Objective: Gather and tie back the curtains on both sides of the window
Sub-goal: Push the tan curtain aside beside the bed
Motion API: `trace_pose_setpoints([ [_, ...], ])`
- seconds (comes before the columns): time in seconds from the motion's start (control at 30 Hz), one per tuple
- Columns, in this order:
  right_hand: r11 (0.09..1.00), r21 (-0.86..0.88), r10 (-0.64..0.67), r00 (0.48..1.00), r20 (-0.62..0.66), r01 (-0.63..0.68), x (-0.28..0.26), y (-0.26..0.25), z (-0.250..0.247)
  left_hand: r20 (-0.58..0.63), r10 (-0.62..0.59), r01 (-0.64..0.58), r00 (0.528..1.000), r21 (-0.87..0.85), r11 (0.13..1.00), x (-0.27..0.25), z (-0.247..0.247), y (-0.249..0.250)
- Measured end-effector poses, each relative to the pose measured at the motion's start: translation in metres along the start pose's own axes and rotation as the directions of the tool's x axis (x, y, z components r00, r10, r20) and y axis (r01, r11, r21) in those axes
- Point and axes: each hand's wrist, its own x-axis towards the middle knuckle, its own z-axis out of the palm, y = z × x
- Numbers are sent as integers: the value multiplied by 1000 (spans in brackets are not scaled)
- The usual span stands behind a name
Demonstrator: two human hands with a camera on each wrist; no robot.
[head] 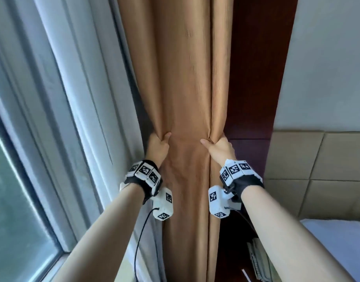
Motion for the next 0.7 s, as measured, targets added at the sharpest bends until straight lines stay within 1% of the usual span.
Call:
trace_pose_setpoints([
  [0.07,1000,-7,4,1000,-21,-4,-29,0,-8,37,23,-24,999,11,1000,-40,-13,7],
  [0.13,1000,-2,-21,997,-71,21,-61,2,-19,53,72,-74,996,34,997,-81,-29,10],
  [0.17,999,14,-32,995,-97,33,-79,3,-24,30,97,-98,995,42,994,-105,-40,8],
  [0.23,999,33,-35,991,-133,39,-108,6,-32,-59,119,-114,991,78,990,-143,-59,1],
  [0.27,999,22,-29,989,-142,33,-128,7,-35,-100,120,-108,988,123,987,-163,-73,-3],
  [0.3,1000,-17,-28,987,-161,25,-143,7,-38,-112,122,-104,986,159,982,-176,-82,-9],
  [0.33,997,-70,-36,981,-191,22,-163,5,-39,-96,115,-97,989,174,980,-192,-95,-15],
  [0.37,991,-127,-76,968,-241,46,-177,0,-39,-58,113,-102,992,168,981,-201,-105,-19],
  [0.4,977,-184,-157,942,-296,105,-195,-8,-40,-14,112,-108,994,166,980,-210,-114,-21],
  [0.43,949,-248,-275,897,-345,195,-214,-20,-39,19,116,-117,993,186,976,-219,-125,-21],
  [0.47,902,-317,-404,836,-371,295,-231,-31,-37,39,126,-132,991,220,967,-227,-132,-18],
  [0.5,838,-372,-528,765,-369,399,-250,-46,-33,44,151,-157,988,251,955,-236,-142,-12],
  [0.53,762,-404,-637,697,-328,506,-267,-60,-27,48,186,-192,981,262,946,-242,-147,-8],
  [0.57,696,-386,-713,647,-270,606,-283,-74,-18,56,229,-236,972,265,935,-249,-154,-2],
  [0.6,663,-317,-746,633,-207,678,-300,-89,-9,79,266,-278,961,263,924,-257,-162,3],
  [0.63,677,-222,-735,662,-148,702,-311,-100,2,115,298,-318,948,267,910,-264,-167,8],
  [0.67,721,-129,-693,714,-98,681,-323,-111,11,153,333,-364,930,287,886,-272,-175,11],
  [0.7,775,-58,-632,773,-61,629,-328,-118,19,187,371,-413,910,320,852,-280,-179,14],
])
